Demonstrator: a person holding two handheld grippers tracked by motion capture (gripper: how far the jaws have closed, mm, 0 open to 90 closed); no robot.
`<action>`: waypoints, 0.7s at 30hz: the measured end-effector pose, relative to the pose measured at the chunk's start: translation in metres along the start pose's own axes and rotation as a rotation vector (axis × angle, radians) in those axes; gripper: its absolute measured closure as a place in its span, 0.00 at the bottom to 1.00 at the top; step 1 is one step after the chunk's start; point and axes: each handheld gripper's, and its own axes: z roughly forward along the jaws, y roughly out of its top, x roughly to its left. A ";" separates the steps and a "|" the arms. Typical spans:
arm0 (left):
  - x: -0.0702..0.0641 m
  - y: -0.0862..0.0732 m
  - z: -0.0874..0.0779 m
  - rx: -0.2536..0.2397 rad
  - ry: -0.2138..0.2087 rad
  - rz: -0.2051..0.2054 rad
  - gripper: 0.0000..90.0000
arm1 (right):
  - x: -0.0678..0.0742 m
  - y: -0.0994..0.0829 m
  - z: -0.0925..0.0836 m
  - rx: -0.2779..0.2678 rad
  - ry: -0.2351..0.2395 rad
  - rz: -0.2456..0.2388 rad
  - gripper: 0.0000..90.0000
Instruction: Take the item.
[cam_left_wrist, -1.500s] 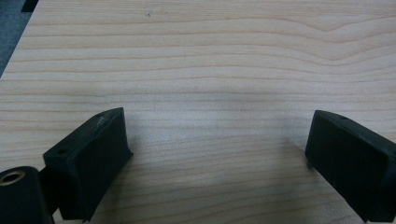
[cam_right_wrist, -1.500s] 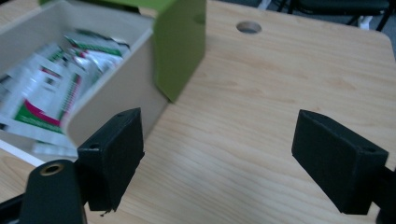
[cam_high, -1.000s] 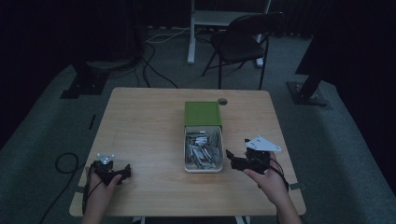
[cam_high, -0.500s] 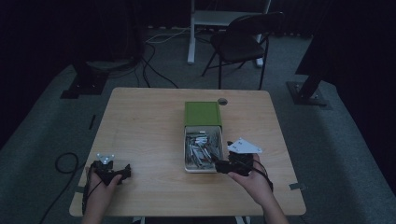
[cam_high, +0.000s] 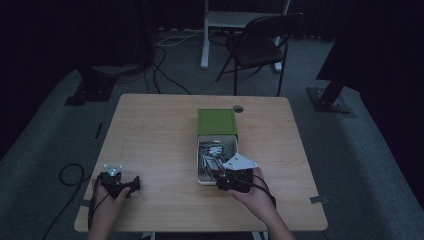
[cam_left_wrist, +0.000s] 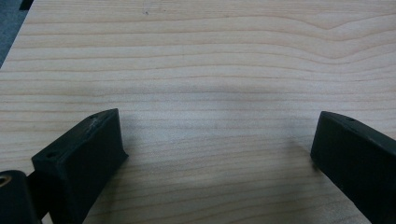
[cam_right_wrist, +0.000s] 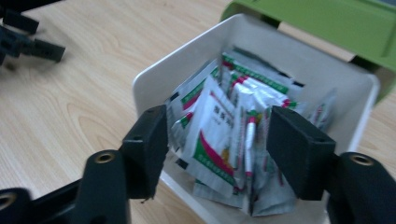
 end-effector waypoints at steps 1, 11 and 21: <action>0.000 0.000 0.000 0.000 0.000 0.000 0.03 | 0.002 -0.001 0.002 0.005 0.011 -0.003 0.46; 0.000 0.000 0.000 0.000 0.000 0.000 0.03 | 0.014 -0.006 0.025 0.042 0.014 -0.047 0.62; 0.000 0.000 0.000 0.000 0.000 0.000 0.03 | 0.011 -0.010 0.033 0.074 -0.039 -0.055 0.70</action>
